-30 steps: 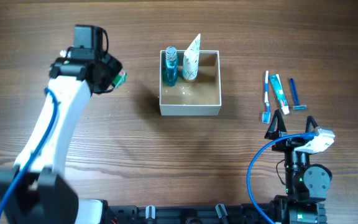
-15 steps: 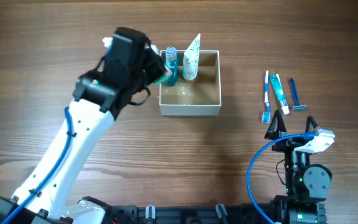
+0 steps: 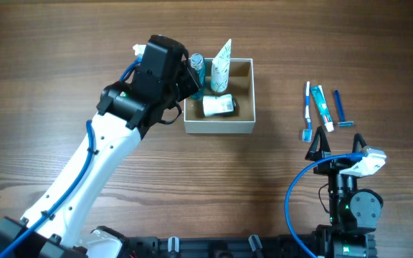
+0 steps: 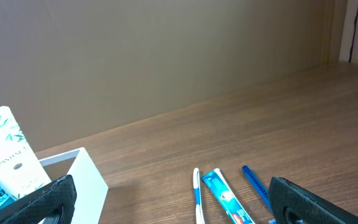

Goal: Pack container
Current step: 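Lift the soap bar with the left gripper and carry it into the box, then release the soap in the box and retract the left arm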

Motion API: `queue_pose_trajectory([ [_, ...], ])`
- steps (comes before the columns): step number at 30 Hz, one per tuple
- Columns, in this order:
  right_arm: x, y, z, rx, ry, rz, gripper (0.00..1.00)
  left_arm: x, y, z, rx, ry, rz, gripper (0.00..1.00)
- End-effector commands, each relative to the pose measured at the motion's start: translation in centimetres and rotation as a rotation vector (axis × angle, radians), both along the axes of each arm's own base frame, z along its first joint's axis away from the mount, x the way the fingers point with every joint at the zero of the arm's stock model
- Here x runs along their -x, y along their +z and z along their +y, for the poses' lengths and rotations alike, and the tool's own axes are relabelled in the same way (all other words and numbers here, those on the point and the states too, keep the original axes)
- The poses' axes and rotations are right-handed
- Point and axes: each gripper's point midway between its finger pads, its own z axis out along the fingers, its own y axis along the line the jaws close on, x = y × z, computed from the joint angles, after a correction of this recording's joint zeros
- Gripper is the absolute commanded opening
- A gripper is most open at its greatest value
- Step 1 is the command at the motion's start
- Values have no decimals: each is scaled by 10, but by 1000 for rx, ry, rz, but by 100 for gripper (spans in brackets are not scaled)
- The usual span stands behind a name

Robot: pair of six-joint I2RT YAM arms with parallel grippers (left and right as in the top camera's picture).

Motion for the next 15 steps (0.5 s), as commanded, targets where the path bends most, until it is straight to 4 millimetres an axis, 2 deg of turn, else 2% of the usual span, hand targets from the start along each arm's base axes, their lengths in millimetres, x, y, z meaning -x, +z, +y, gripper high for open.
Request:
queue_pose_trajectory([
  [1,0,0,0,6,0,1,100,-5,-1,1,-27,3,-13,77],
  [2,0,0,0,6,0,1,100,-6,0,4,-37,14,-20,83],
  [5,0,0,0,6,0,1,100,-11,2,17,-74,63,-40,88],
  [7,0,0,0,6,0,1,100,-13,3,33,-104,106,-41,97],
  [9,0,0,0,6,0,1,100,-13,-1,55,-156,166,-26,100],
  [11,0,0,1,6,0,1,100,-9,-8,86,-230,242,16,100],
  [15,0,0,0,6,0,1,100,5,-21,140,-327,362,118,100],
])
